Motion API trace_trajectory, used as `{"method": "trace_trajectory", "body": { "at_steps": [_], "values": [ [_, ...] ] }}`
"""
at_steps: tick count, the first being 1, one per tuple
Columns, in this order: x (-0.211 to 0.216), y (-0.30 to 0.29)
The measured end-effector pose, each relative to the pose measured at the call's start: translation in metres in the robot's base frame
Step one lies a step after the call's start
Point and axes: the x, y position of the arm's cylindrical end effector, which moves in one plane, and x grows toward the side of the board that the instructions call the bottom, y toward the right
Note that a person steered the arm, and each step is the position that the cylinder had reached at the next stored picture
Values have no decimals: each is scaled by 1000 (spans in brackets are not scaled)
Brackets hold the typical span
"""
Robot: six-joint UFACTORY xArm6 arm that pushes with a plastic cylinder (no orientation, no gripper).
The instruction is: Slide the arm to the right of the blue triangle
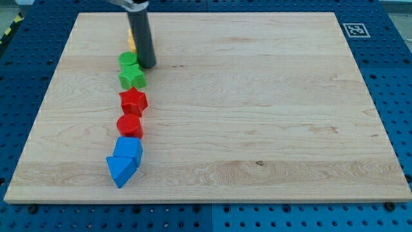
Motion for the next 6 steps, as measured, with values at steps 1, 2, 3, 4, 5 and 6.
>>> {"method": "trace_trajectory", "body": {
  "at_steps": [1,2,3,4,5,6],
  "values": [
    [8,-11],
    [-4,13],
    [2,70],
    [49,100],
    [106,122],
    [165,122]
  ]
}}
